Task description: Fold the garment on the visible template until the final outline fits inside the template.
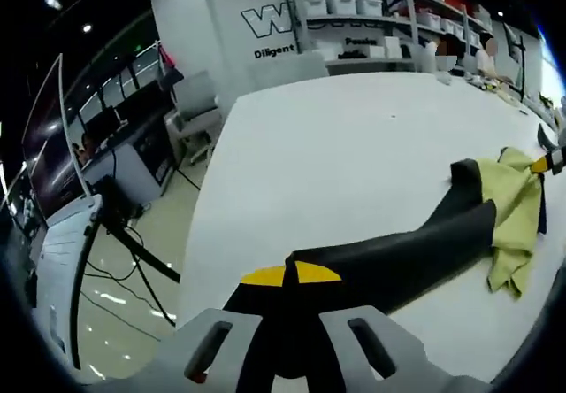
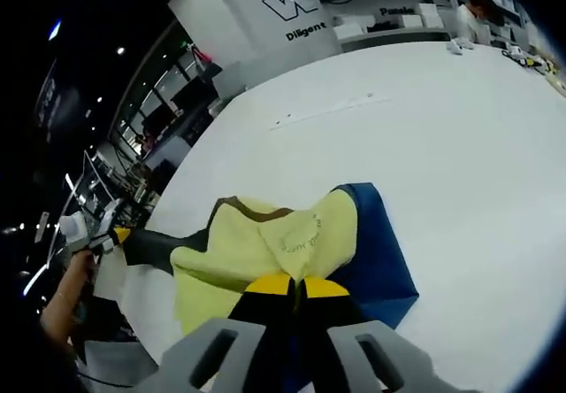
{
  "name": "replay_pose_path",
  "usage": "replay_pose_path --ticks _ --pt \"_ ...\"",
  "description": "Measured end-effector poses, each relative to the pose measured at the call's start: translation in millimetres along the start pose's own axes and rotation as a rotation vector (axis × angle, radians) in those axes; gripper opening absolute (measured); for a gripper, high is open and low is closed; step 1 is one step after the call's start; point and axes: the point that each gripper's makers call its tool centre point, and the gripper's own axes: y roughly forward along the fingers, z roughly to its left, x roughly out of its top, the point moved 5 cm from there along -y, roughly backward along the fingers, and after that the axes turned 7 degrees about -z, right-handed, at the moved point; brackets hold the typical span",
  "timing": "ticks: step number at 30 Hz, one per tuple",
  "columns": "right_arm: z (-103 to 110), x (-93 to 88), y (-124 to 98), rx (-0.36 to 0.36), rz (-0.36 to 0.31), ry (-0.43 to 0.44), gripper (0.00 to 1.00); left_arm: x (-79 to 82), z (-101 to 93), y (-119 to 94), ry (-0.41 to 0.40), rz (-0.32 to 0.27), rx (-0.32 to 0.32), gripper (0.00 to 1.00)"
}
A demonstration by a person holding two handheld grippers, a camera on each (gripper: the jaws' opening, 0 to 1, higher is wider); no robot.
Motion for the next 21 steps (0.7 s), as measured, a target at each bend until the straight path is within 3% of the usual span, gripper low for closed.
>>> replay_pose_path --ticks 3,7,12,16,18,21 --pt "9 -2.0 2 0.036 0.011 -0.057 0.00 2.9 3.9 5 0.028 0.006 0.028 0.03" --pt "11 -2.5 3 0.044 0.014 -0.066 0.00 5.6 8.2 11 0.019 0.003 0.053 0.04" --pt "15 3.9 0 0.061 -0.044 -0.095 0.03 5.8 10.6 11 0.000 -0.006 0.096 0.04" --pt "18 6.2 -4 0.068 -0.069 -0.089 0.14 11.0 -11.2 6 0.016 -0.051 0.037 0.11" --pt "21 4.9 -6 0.075 -0.071 -0.094 0.19 13.6 -27.9 2 0.054 -0.068 -0.017 0.24" --pt "25 3.1 -9 0.082 -0.079 -0.100 0.26 17.4 -45.6 -5 0.005 -0.099 -0.063 0.35"
